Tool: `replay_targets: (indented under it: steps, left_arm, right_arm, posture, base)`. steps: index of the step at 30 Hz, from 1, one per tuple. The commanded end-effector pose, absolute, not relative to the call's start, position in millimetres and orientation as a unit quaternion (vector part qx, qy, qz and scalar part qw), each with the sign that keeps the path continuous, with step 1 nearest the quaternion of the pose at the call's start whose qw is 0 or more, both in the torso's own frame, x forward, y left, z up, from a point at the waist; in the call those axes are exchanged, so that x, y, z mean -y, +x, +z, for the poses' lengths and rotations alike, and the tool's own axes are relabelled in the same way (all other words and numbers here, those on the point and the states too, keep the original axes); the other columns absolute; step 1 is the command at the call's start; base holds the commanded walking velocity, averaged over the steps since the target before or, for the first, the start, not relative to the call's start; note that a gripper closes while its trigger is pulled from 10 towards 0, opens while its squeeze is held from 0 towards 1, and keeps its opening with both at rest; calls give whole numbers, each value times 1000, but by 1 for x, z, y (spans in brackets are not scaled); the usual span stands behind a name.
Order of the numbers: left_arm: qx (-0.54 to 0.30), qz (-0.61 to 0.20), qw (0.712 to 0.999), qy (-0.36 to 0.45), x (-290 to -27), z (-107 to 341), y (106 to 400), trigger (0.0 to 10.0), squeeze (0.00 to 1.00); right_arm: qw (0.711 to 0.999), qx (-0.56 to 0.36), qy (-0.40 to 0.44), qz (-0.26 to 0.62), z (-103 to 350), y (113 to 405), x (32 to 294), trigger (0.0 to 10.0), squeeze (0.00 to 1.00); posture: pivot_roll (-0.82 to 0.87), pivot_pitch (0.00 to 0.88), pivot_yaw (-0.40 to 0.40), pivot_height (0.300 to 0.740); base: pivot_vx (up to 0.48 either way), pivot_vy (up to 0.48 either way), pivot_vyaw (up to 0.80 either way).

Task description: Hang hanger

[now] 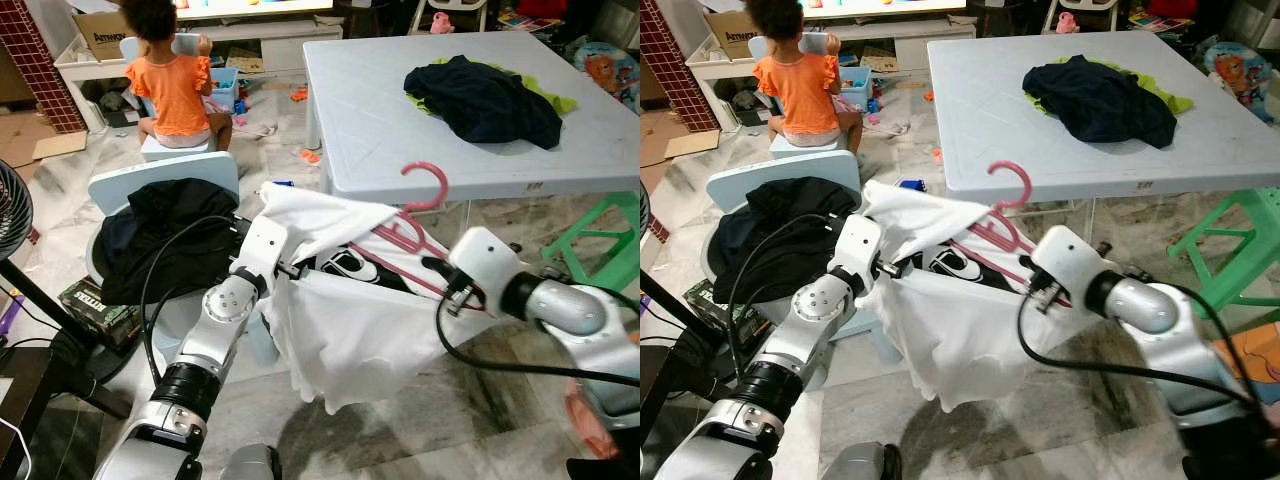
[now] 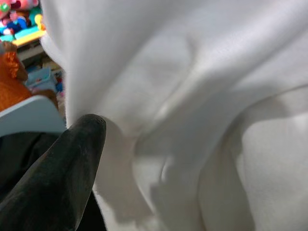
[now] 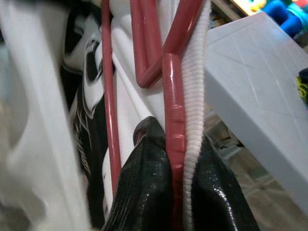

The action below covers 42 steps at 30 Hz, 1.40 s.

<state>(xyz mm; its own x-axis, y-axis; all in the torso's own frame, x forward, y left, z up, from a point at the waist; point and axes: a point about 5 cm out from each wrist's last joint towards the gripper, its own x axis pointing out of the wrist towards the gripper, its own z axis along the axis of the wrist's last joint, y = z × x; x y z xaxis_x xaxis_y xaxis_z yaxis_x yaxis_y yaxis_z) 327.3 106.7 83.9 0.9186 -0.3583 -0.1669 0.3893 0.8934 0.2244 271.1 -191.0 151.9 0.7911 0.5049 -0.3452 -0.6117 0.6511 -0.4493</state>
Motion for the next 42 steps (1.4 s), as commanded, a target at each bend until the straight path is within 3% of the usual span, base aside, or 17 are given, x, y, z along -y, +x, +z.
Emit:
replay_targets:
  steps: [1,4,6,14,20,23,25,28,37,42]
  left_arm:
    - [-79,-160,973,147,-129,81,329,10000,0]
    - [-72,-179,967,166,-118,79,327,10000,0]
    - [-67,-186,966,165,-110,80,326,10000,0]
    - [-58,-182,968,163,-105,83,329,10000,0]
    - [-50,-136,975,166,-122,88,335,10000,0]
    - [-38,-96,980,168,-138,95,339,10000,0]
    - [-21,-77,983,168,-149,104,342,10000,0]
    - [-20,-69,984,166,-154,106,343,10000,0]
    - [-23,-53,985,165,-164,104,341,10000,0]
    - [-29,-45,985,167,-169,103,342,10000,0]
  right_arm:
    - [939,-63,-233,246,171,280,200,10000,0]
    - [964,-13,-125,236,188,284,179,10000,0]
    - [963,18,-78,258,197,282,159,10000,0]
    - [953,11,-50,299,194,271,134,10000,0]
    - [923,-43,-94,371,173,250,124,10000,0]
    - [912,-77,-153,371,157,244,137,10000,0]
    - [928,-119,-203,288,140,256,169,10000,0]
    - [924,-136,-239,267,131,258,184,10000,0]
    - [894,-175,-303,281,122,251,225,10000,0]
    - [868,-181,-311,342,134,240,243,10000,0]
  posture:
    - [-62,0,27,740]
    - [-61,0,25,740]
    - [-61,0,25,740]
    - [-61,0,25,740]
    - [-60,0,22,740]
    - [-62,0,20,740]
    - [-65,0,19,740]
    - [-60,0,17,740]
    - [-58,0,17,740]
    - [-62,0,22,740]
  base:
    - [0,0,0]
    - [0,0,0]
    - [0,0,0]
    - [0,0,0]
    - [0,0,0]
    - [0,0,0]
    - [0,0,0]
    - [0,0,0]
    - [0,0,0]
    - [0,0,0]
